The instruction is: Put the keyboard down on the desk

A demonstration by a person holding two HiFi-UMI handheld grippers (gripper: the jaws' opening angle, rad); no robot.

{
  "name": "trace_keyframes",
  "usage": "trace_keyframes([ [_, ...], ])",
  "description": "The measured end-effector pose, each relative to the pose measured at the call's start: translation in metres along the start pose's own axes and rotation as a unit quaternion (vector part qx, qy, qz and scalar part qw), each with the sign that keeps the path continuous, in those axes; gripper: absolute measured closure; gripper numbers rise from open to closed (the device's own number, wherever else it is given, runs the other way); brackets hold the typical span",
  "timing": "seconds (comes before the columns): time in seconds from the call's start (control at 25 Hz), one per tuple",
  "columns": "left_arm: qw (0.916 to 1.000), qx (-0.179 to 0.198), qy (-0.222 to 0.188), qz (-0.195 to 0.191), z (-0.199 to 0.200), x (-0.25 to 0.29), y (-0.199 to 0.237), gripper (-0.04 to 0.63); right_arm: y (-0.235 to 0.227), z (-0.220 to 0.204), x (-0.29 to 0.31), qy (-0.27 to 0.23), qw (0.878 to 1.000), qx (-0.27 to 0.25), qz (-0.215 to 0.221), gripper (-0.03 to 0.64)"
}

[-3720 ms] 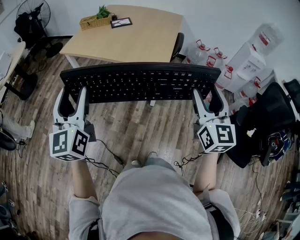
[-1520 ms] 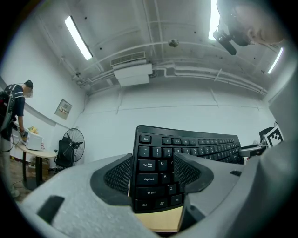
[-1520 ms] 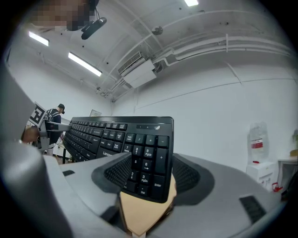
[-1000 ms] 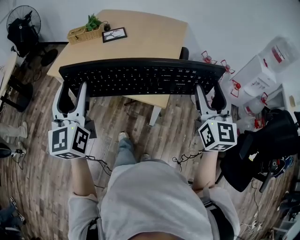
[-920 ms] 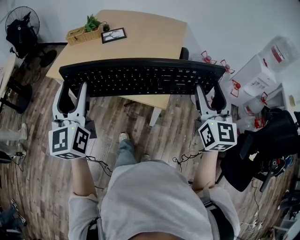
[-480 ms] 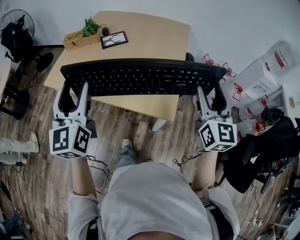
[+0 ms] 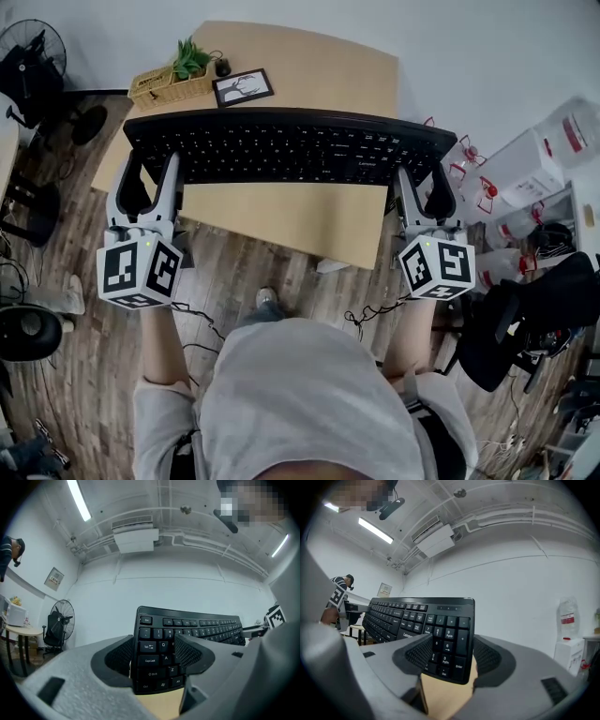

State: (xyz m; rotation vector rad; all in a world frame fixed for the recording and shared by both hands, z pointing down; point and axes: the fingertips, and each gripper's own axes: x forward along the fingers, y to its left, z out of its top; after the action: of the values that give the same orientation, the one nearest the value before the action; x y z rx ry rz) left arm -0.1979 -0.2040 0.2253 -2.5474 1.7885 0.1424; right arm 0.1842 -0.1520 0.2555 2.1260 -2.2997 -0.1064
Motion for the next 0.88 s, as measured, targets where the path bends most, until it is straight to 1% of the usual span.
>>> trace_keyframes([
  [0.16, 1.0000, 0.003, -0.001, -0.005, 0.001, 0.009, 0.011, 0.322, 0.007, -0.001, 0.009, -0.004, 1.000, 0.003, -0.006, 0.368],
  [0.4, 0.9999, 0.008, -0.003, -0.014, 0.001, 0.013, 0.013, 0.322, 0.009, -0.004, 0.009, 0.000, 1.000, 0.008, -0.013, 0.368],
  [0.52, 0.9999, 0.004, 0.000, -0.016, -0.009, 0.017, 0.012, 0.322, 0.007, -0.012, 0.010, 0.009, 1.000, 0.008, -0.016, 0.368],
  [0.68, 0.9996, -0.009, 0.018, -0.020, -0.035, 0.041, 0.017, 0.322, 0.001, -0.030, 0.029, 0.026, 0.999, 0.004, -0.021, 0.368],
  [0.88, 0.9979, -0.016, 0.061, -0.016, -0.064, 0.099, 0.035, 0.322, -0.006, -0.057, 0.089, 0.069, 0.997, 0.014, -0.018, 0.368],
])
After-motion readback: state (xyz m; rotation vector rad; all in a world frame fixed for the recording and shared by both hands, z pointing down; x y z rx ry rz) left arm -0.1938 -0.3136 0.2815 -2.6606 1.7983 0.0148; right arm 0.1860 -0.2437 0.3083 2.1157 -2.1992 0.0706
